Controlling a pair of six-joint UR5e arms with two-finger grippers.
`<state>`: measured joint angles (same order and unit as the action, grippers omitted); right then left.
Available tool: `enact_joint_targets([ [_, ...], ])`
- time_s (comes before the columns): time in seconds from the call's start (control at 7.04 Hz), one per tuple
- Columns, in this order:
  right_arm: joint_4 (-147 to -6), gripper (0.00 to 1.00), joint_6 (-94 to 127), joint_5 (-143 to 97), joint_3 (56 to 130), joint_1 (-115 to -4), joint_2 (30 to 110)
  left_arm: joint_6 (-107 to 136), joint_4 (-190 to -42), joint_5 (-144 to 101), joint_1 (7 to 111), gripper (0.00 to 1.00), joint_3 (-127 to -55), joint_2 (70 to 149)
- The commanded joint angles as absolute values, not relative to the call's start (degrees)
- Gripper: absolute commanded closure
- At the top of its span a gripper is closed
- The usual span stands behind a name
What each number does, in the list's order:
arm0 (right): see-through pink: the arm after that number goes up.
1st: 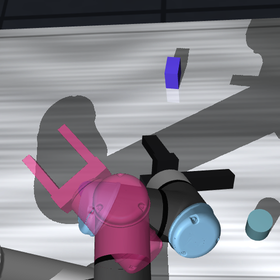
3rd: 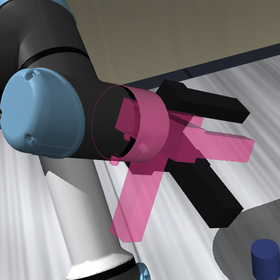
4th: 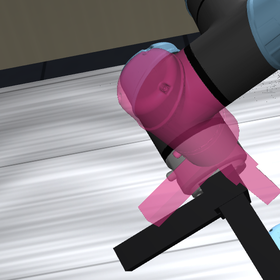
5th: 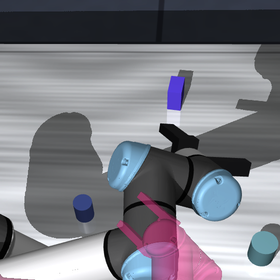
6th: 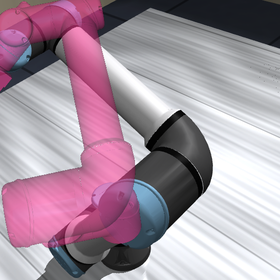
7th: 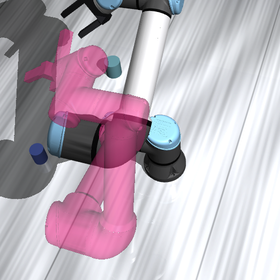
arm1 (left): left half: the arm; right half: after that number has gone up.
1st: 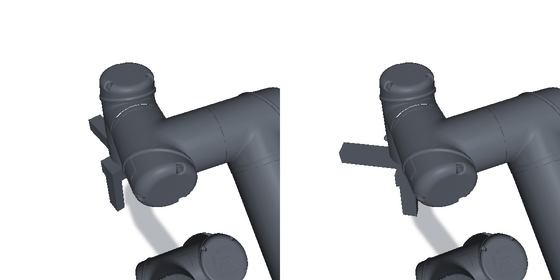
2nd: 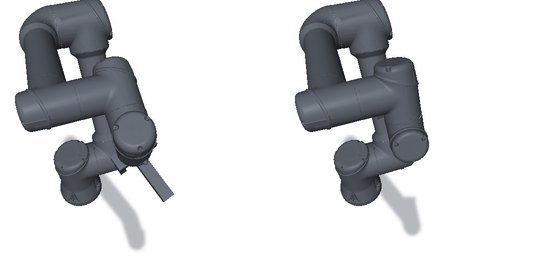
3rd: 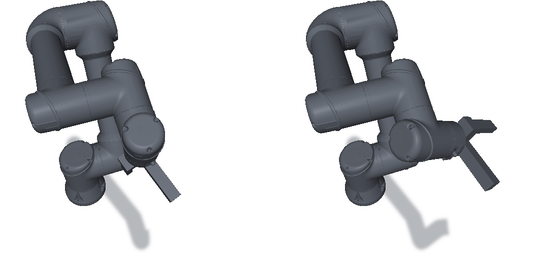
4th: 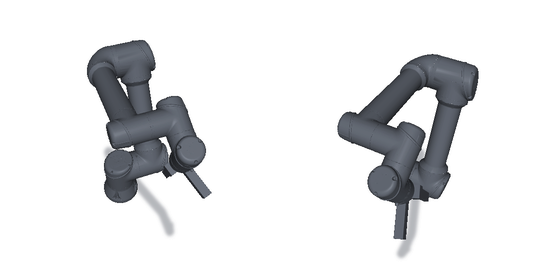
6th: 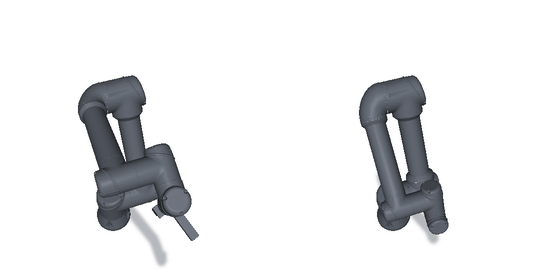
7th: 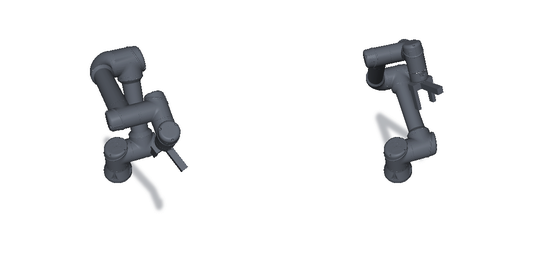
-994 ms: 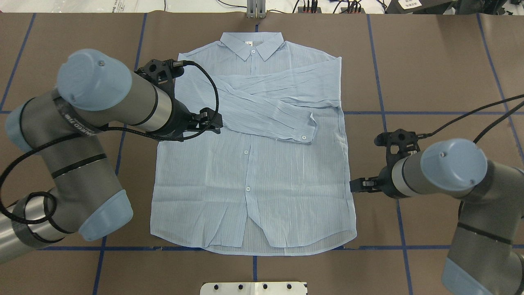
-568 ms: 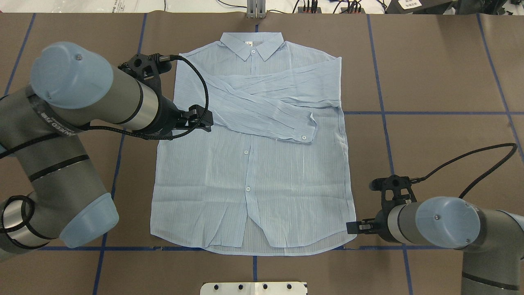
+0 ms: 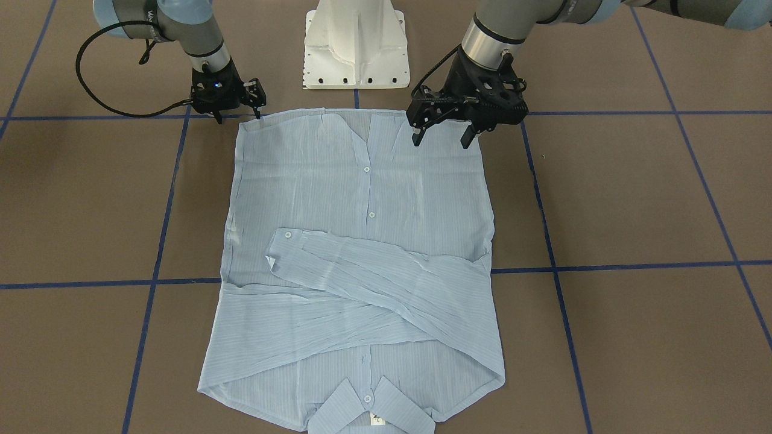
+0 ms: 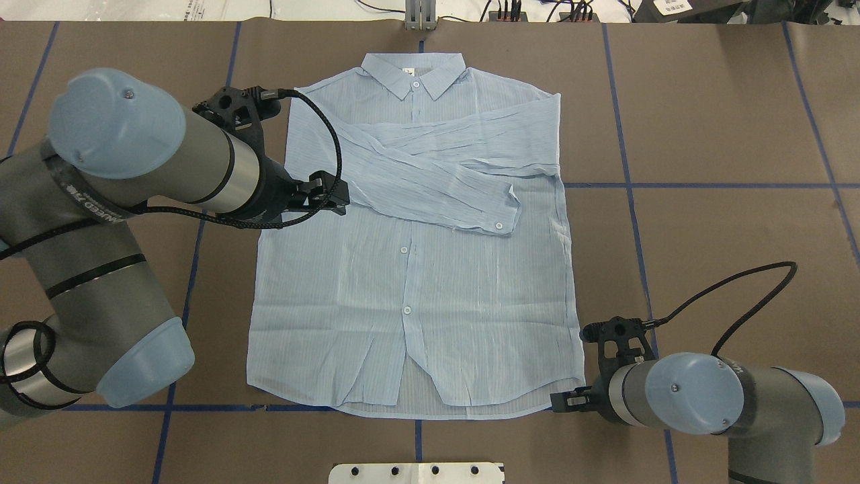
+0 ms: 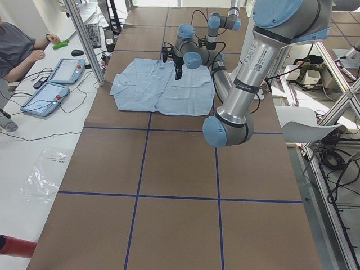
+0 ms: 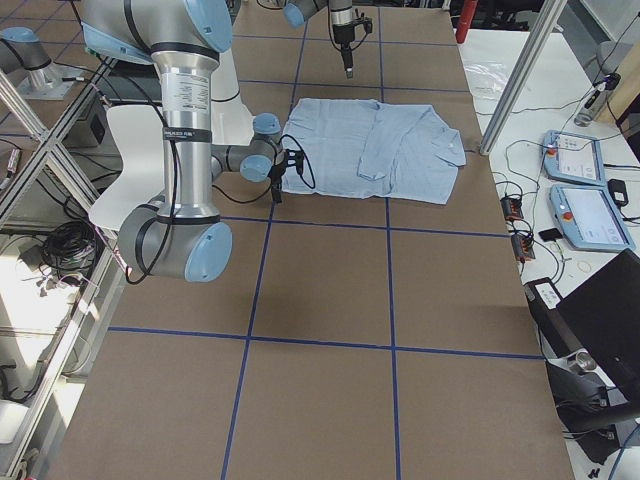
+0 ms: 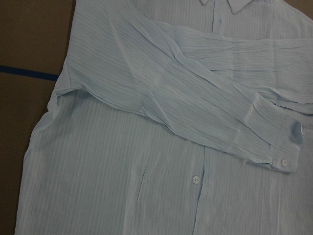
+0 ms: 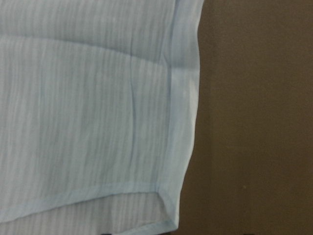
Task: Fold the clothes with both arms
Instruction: 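Release and withdraw the left gripper while the right gripper moves to the hem corner, then move the left gripper to the hem corner nearest it while the right gripper waits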
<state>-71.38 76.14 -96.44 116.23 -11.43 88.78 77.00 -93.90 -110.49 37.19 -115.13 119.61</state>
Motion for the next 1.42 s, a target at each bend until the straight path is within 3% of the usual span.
enact_joint_targets([
  [0.0, -71.54, 0.16, 76.11, -96.42, 115.67, -12.12, 88.33, 77.08, -93.87, -110.48, 37.27, 0.02, -115.14, 119.53],
  [0.43, -78.28, 0.27, 76.03, -96.68, 115.4, -13.62, 83.08, 77.08, -93.87, -110.48, 37.27, 0.03, -115.14, 119.53],
  [0.99, -78.66, 0.29, 75.06, -97.29, 114.17, -15.29, 82.88, 77.08, -93.87, -110.48, 37.18, 0.04, -114.96, 119.62],
  [1.14, -78.66, 0.35, 75.06, -97.29, 114.17, -15.47, 82.97, 77.08, -93.87, -110.48, 37.18, 0.04, -114.96, 119.62],
  [1.28, -78.75, 0.47, 75.06, -98.43, 114.17, -16.16, 82.97, 77.08, -93.87, -110.48, 37.18, 0.06, -114.87, 119.53],
])
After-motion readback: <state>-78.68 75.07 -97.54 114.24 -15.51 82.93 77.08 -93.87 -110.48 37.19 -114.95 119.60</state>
